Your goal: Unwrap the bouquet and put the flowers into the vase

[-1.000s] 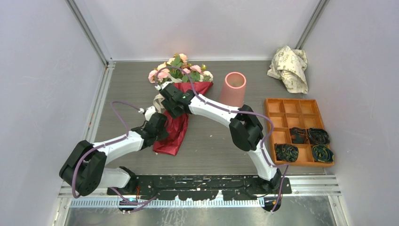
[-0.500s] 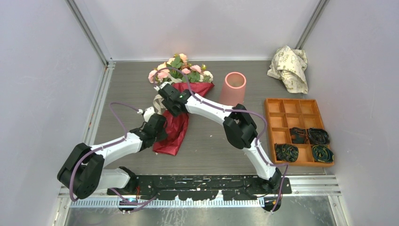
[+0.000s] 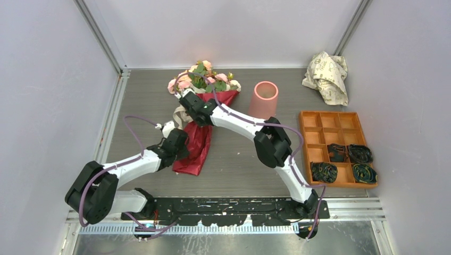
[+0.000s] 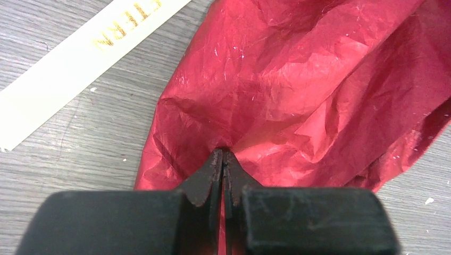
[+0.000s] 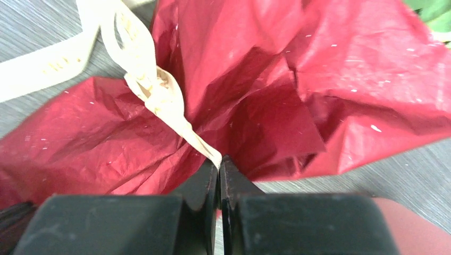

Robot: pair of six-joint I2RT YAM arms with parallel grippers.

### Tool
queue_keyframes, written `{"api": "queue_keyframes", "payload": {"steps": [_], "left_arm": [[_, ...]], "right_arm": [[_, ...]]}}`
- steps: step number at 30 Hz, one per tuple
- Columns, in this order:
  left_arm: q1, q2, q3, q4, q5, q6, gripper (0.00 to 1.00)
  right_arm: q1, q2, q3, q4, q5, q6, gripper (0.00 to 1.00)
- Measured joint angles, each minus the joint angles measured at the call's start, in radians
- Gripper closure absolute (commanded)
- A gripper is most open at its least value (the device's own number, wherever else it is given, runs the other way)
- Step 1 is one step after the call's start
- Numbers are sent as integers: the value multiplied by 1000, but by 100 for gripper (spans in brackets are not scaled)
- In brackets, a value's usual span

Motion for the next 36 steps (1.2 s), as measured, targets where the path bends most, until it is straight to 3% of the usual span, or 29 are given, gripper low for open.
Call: {"api": "queue_keyframes", "payload": {"steps": [11, 29, 36], "left_arm": [[0, 35, 0, 40, 1, -4, 95], [0, 42, -1, 53, 1, -4, 95], [0, 42, -1, 74, 5, -5, 96]], "right_arm": [[0, -200, 37, -4, -17, 67, 92], [-1, -383, 5, -7, -31, 119, 92], [-1, -481, 9, -50, -39, 118, 87]]}}
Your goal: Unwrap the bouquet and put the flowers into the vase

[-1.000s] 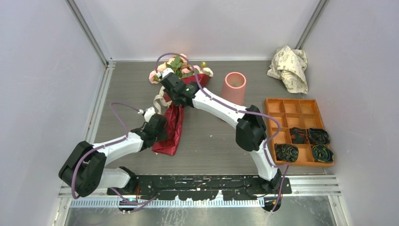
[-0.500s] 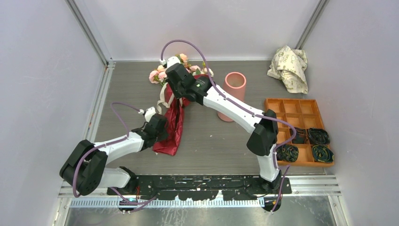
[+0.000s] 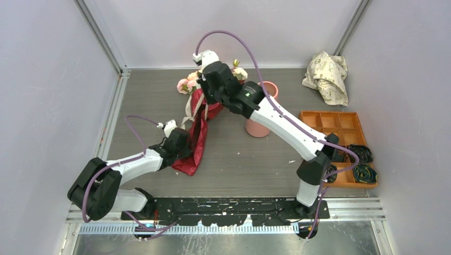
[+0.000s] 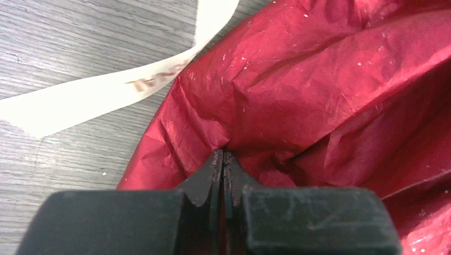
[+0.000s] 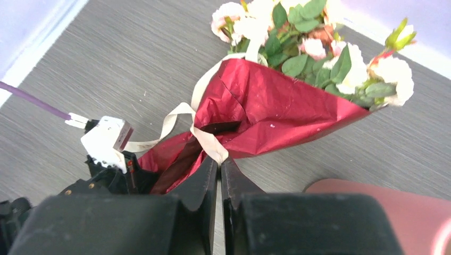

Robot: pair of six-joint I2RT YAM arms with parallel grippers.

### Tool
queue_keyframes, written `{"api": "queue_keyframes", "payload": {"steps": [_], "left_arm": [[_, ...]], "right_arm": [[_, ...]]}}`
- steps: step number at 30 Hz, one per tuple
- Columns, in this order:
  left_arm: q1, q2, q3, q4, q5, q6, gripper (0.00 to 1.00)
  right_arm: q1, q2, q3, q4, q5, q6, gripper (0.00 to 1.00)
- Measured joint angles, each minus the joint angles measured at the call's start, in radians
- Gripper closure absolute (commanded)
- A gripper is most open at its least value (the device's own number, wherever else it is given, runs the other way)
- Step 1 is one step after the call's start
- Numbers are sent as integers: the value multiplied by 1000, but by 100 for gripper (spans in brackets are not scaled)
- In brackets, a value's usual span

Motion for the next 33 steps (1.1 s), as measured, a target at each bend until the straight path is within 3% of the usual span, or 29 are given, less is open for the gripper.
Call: {"api": "queue_keyframes", "payload": {"steps": [10, 13, 17, 23, 28, 33], "left_arm": [[0, 8, 0, -9, 22, -2, 96], [0, -27, 1, -51, 23, 3, 95], [0, -119, 31, -145, 9, 23, 94], [2, -278, 218, -372, -126, 9, 95], [3, -458, 422, -637, -320, -61, 94], [5, -685, 500, -822, -482, -95, 90]], "right_arm": [[-2, -179, 13, 19, 43, -15, 89], [-8, -224, -64, 33, 60, -9, 78], [-14, -222, -136, 16, 54, 3, 52], [-19, -106, -156, 4, -45, 42, 47], [-1, 108, -135, 16, -147, 64, 46], [24, 334, -54, 3, -217, 67, 45]]}}
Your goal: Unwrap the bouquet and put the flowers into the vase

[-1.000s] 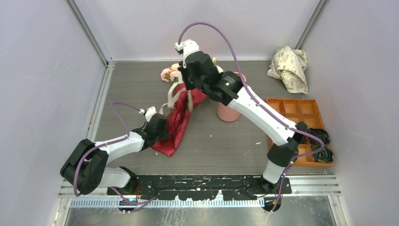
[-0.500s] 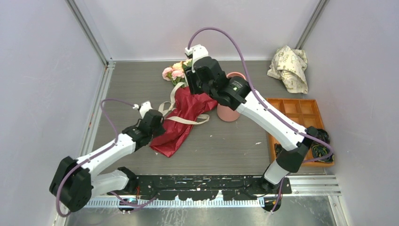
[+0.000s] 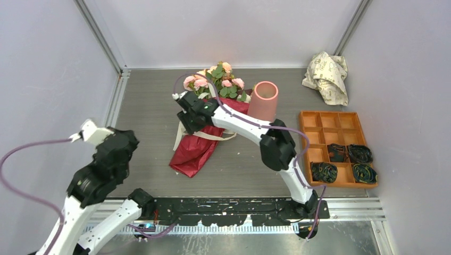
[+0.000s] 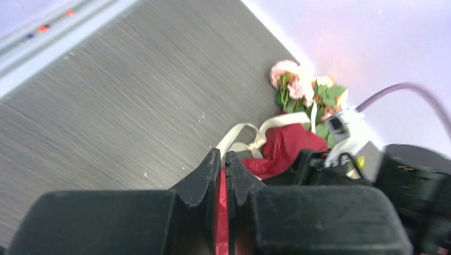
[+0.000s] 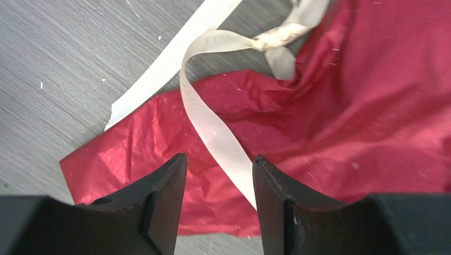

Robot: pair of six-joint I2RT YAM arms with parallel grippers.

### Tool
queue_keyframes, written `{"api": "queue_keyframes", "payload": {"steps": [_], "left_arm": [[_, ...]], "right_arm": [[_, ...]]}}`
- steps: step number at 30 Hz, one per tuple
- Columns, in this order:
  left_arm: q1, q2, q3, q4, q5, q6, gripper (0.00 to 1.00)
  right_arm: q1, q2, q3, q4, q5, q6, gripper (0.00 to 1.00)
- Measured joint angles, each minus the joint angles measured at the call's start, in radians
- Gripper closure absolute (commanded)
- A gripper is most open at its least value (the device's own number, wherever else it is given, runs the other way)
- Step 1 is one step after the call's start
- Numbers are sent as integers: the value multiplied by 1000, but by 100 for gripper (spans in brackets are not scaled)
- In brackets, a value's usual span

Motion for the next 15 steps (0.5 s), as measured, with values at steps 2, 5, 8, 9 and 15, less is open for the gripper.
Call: {"api": "queue_keyframes", "payload": {"steps": [2, 5, 8, 9, 15], "left_arm": [[0, -85, 10, -46, -45, -2, 89], [2, -139, 14, -93, -83, -2, 89], [2, -132, 14, -129, -95, 0, 89], [2, -125, 14, -137, -95, 2, 89], [2, -94, 14, -159, -94, 16, 88]], "right_arm": [[11, 72, 48, -13, -18, -1, 45], [23, 149, 129, -31, -37, -4, 45], [31, 213, 220, -43, -53, -6, 44], [32, 225, 238, -47, -56, -7, 44], [36, 294, 319, -63, -56, -16, 44]]}}
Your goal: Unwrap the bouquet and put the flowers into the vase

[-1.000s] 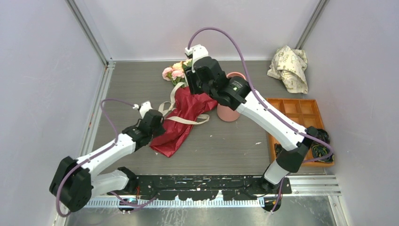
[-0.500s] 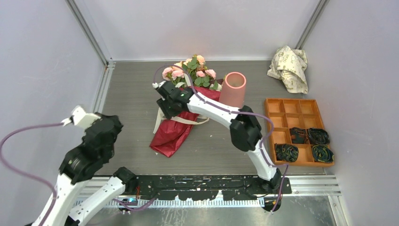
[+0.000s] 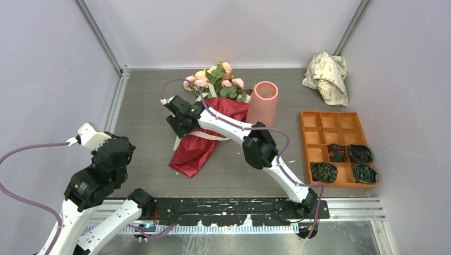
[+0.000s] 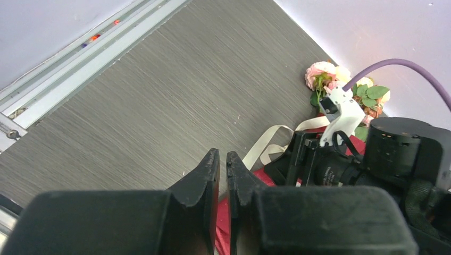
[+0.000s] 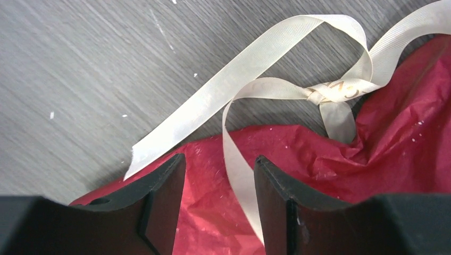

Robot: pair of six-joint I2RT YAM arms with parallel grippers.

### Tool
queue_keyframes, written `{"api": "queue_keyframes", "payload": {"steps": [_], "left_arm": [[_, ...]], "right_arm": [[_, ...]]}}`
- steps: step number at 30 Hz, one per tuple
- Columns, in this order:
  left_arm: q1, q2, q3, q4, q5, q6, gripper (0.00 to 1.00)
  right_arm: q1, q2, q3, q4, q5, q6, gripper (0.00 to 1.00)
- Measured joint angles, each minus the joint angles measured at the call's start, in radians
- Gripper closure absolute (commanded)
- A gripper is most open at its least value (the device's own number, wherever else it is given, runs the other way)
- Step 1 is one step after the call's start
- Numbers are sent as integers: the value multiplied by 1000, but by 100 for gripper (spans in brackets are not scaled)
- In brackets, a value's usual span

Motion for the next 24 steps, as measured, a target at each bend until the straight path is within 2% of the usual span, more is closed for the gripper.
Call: {"api": "queue_keyframes", "payload": {"steps": [4, 7, 9, 12, 19, 24], "left_arm": [[0, -3, 0, -2, 1, 3, 88], [0, -14, -5, -3, 1, 4, 87], [0, -24, -6, -6, 0, 4, 87], [0, -38, -7, -8, 0, 4, 87], [0, -43, -14, -8, 6, 10, 87], [0, -31, -36, 13, 43, 44, 86]], "right_arm": [[0, 56, 35, -16, 19, -23, 48], [0, 98, 61, -32, 35, -42, 64], [0, 114, 67, -35, 42, -50, 79], [0, 119, 68, -45, 50, -54, 92], [0, 84, 32, -20, 77, -53, 96], [0, -106, -85, 9, 116, -55, 96]]}}
